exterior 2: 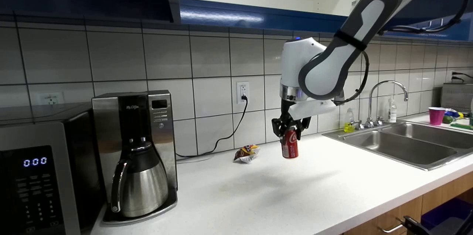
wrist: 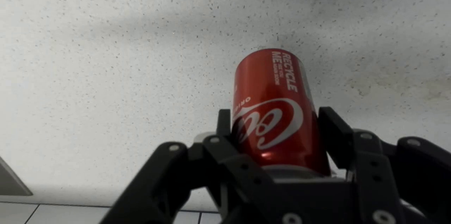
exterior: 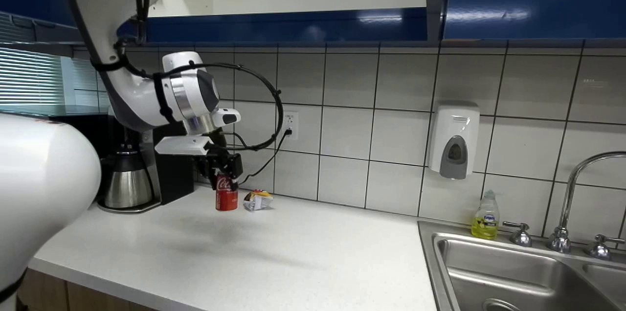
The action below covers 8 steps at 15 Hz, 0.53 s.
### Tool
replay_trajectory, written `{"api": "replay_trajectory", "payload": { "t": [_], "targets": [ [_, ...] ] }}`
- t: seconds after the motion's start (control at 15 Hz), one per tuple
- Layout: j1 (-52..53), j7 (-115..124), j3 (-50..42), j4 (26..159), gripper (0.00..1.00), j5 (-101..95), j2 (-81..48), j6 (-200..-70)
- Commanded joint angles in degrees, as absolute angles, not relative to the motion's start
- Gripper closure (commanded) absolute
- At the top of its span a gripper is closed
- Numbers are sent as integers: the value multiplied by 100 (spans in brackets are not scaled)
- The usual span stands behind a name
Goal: Put the can in the top cabinet
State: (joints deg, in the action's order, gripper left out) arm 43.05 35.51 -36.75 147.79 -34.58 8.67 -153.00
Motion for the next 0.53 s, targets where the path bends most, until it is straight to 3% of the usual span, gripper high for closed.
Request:
{"api": "replay_trajectory", "payload": {
  "t": [0.0, 0.33, 0.47],
  "targets": [
    [3362, 3823, -2267, 15127, 62, -3454, 2102, -14379],
    [2044, 3116, -155, 15215, 62, -1824, 2973, -13512],
    [1806, 2811, 285, 15109, 62, -1266, 3186, -13209]
  ]
}}
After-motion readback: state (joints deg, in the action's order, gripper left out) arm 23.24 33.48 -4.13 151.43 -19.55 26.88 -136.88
